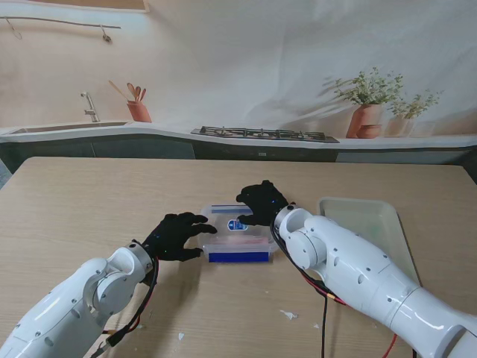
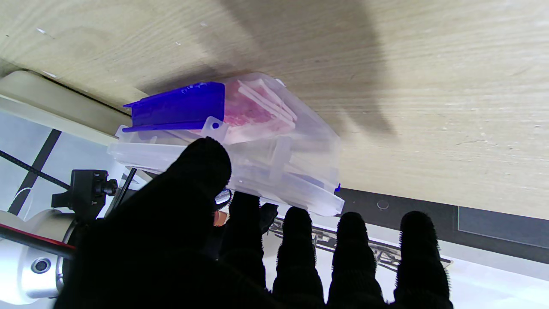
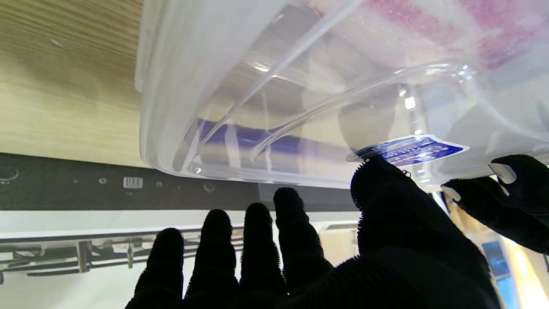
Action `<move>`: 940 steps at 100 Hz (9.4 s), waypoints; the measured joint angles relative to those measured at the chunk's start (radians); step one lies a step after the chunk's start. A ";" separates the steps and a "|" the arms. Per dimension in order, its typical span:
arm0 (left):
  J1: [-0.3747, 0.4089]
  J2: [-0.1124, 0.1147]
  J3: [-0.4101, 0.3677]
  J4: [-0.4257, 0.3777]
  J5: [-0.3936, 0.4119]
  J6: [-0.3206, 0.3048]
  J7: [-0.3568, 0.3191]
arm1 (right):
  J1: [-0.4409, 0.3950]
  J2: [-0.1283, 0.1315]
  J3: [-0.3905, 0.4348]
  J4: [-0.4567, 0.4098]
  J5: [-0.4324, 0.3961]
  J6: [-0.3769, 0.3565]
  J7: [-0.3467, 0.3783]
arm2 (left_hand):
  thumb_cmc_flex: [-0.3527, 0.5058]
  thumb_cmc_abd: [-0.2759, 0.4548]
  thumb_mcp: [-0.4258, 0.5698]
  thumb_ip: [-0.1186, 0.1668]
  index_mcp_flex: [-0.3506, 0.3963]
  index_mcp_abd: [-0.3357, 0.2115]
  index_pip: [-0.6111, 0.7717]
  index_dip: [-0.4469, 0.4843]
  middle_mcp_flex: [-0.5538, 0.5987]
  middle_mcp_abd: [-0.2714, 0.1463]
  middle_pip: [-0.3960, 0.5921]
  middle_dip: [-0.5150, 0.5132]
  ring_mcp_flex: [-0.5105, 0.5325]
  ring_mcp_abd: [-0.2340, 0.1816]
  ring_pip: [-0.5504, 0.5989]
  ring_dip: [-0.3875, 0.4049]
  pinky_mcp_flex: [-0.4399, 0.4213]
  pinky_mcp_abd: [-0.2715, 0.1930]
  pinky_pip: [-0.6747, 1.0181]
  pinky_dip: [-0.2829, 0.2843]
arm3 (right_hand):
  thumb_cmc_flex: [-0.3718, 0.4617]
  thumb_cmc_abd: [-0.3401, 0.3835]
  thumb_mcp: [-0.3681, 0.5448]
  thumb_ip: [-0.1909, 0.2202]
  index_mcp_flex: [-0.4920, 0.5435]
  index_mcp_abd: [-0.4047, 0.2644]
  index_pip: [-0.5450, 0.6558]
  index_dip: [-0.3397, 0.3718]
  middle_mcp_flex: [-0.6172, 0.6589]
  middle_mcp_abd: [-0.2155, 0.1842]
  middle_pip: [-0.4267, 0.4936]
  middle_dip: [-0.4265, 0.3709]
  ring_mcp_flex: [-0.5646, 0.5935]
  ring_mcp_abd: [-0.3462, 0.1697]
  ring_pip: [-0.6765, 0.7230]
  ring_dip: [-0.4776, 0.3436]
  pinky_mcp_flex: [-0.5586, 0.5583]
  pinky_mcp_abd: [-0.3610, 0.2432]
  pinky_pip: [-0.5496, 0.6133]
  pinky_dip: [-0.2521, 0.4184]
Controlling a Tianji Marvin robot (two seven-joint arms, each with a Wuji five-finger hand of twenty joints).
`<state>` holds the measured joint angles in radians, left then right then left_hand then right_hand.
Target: Separate the bacon slices onto the tray
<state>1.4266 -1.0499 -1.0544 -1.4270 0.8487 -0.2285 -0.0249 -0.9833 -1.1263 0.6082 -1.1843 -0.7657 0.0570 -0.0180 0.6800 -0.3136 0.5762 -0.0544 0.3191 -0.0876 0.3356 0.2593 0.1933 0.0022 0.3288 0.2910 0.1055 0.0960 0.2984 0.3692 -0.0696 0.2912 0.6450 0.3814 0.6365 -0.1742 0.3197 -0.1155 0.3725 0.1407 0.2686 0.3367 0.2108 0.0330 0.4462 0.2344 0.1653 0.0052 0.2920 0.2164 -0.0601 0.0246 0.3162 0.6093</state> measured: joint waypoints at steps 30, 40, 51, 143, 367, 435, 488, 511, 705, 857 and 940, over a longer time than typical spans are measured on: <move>0.000 0.000 0.000 0.001 0.000 -0.001 0.000 | -0.019 -0.003 0.036 -0.012 -0.010 -0.004 -0.014 | 0.000 0.000 0.000 0.000 -0.004 -0.002 0.000 0.000 -0.001 -0.002 -0.005 -0.001 0.000 0.000 0.000 0.000 0.000 0.000 -0.011 0.000 | 0.000 -0.001 0.030 0.000 -0.015 0.000 -0.001 -0.022 0.000 0.000 -0.035 -0.012 0.000 0.000 0.000 0.000 0.000 0.000 0.000 0.000; 0.000 -0.001 0.000 0.005 0.000 -0.005 0.007 | -0.036 0.003 0.056 -0.039 -0.021 -0.010 -0.013 | 0.000 0.000 0.000 0.000 -0.004 -0.002 0.000 0.000 -0.001 -0.002 -0.005 -0.001 0.000 0.000 0.000 0.000 0.000 0.000 -0.011 0.000 | 0.000 -0.001 0.030 0.000 -0.020 0.000 0.002 -0.024 0.000 0.000 -0.035 -0.012 0.000 0.000 0.000 0.000 0.000 0.000 0.000 0.000; 0.008 -0.004 -0.008 0.009 -0.010 -0.014 0.024 | -0.064 0.008 0.092 -0.074 -0.044 -0.027 -0.019 | 0.000 0.000 -0.002 0.000 -0.001 -0.012 0.007 0.000 0.006 0.000 -0.005 -0.010 0.000 0.000 -0.012 0.000 0.000 -0.001 -0.011 0.000 | -0.006 -0.001 0.039 0.000 -0.020 0.000 0.018 -0.024 0.000 0.000 -0.035 -0.012 0.000 0.000 0.012 0.002 0.000 0.000 0.000 0.000; 0.186 -0.075 -0.144 -0.172 -0.198 0.122 0.234 | -0.435 0.040 0.476 -0.345 -0.174 -0.172 -0.168 | -0.092 0.100 -0.303 0.000 0.363 0.340 0.084 0.017 0.360 0.228 0.146 0.100 0.231 0.241 0.209 0.189 0.047 0.104 0.268 0.125 | -0.067 0.125 -0.256 0.000 0.412 -0.013 0.168 0.191 0.108 0.033 0.138 0.067 0.001 0.025 0.061 0.030 0.015 0.002 0.000 0.000; 0.023 -0.091 -0.035 0.015 -0.497 0.203 0.088 | -0.441 0.048 0.468 -0.291 0.002 -0.046 -0.001 | -0.065 0.134 -0.286 0.000 0.470 0.451 -0.021 -0.015 0.386 0.283 0.106 0.067 0.304 0.239 0.177 0.165 0.040 0.127 0.255 0.099 | -0.009 0.224 -0.320 0.000 0.459 0.095 0.137 0.208 0.137 0.037 0.110 0.059 0.026 0.041 0.051 0.034 0.001 0.011 0.000 0.015; 0.028 -0.101 -0.046 0.000 -0.505 0.176 0.095 | -0.431 0.045 0.469 -0.281 0.044 -0.083 -0.015 | -0.065 0.134 -0.268 0.000 0.457 0.367 -0.038 -0.035 0.379 0.256 0.098 0.054 0.304 0.239 0.177 0.164 0.038 0.127 0.233 0.099 | -0.009 0.224 -0.320 0.000 0.474 0.160 0.152 0.209 0.137 0.037 0.110 0.059 0.026 0.041 0.051 0.034 0.003 0.011 0.000 0.015; 0.040 -0.103 -0.075 0.001 -0.452 0.171 0.129 | -0.420 0.040 0.460 -0.273 0.082 -0.085 -0.017 | -0.065 0.134 -0.267 0.000 0.445 0.362 -0.040 -0.030 0.366 0.256 0.107 0.061 0.303 0.229 0.173 0.164 0.027 0.127 0.220 0.103 | -0.009 0.224 -0.320 0.000 0.485 0.222 0.163 0.210 0.137 0.037 0.110 0.059 0.026 0.041 0.051 0.034 0.006 0.011 0.000 0.015; 0.036 -0.101 -0.071 0.003 -0.456 0.257 0.113 | -0.410 0.040 0.451 -0.260 0.077 -0.085 -0.018 | -0.065 0.134 -0.267 0.000 0.445 0.364 -0.035 -0.023 0.366 0.255 0.107 0.064 0.279 0.244 0.171 0.164 0.005 0.127 0.220 0.113 | -0.009 0.224 -0.320 0.000 0.486 0.222 0.165 0.210 0.137 0.037 0.110 0.059 0.026 0.041 0.051 0.034 0.012 0.011 0.000 0.015; 0.038 -0.102 -0.034 -0.030 -0.555 0.283 0.091 | -0.413 0.013 0.463 -0.265 0.107 -0.132 -0.083 | -0.065 0.134 -0.287 0.000 0.400 0.490 -0.084 -0.055 0.306 0.312 0.083 0.065 0.253 0.240 0.152 0.165 -0.013 0.117 0.127 0.126 | 0.005 0.223 -0.321 0.000 0.457 0.065 0.136 0.200 0.137 0.037 0.110 0.059 0.026 0.041 0.051 0.034 0.025 0.012 0.000 0.015; 0.032 -0.107 -0.022 -0.024 -0.559 0.288 0.098 | -0.418 0.002 0.465 -0.258 0.226 0.043 -0.057 | -0.065 0.134 -0.287 0.000 0.387 0.488 -0.085 -0.055 0.297 0.309 0.081 0.065 0.243 0.229 0.141 0.165 -0.014 0.117 0.103 0.136 | 0.005 0.222 -0.321 0.000 0.487 0.221 0.140 0.219 0.137 0.047 0.114 0.065 0.026 0.041 0.064 0.036 0.037 0.001 0.000 0.015; 0.052 -0.106 -0.053 -0.032 -0.539 0.284 0.104 | -0.410 0.007 0.446 -0.280 0.226 0.039 -0.030 | -0.065 0.134 -0.287 0.000 0.387 0.488 -0.082 -0.053 0.297 0.309 0.081 0.065 0.243 0.228 0.140 0.165 -0.014 0.117 0.078 0.136 | 0.026 0.209 -0.320 0.000 0.479 0.247 0.140 0.219 0.137 0.048 0.114 0.065 0.026 0.041 0.064 0.036 0.037 0.001 0.000 0.015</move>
<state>1.4784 -1.1562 -1.1074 -1.4587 0.3093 0.0556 0.0792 -1.3934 -1.1189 1.0539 -1.4645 -0.5395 0.0958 -0.0481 0.6151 -0.1797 0.2895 -0.0544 0.7062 0.4006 0.2540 0.2061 0.4901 0.3113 0.4098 0.3564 0.3485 0.3241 0.4388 0.5337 -0.0834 0.4083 0.7234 0.5177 0.6627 0.0351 -0.0007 -0.1153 0.8513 0.3877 0.4084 0.5559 0.3479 0.0807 0.5601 0.2992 0.1916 0.0461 0.3559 0.2521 -0.0235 0.0259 0.3162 0.6245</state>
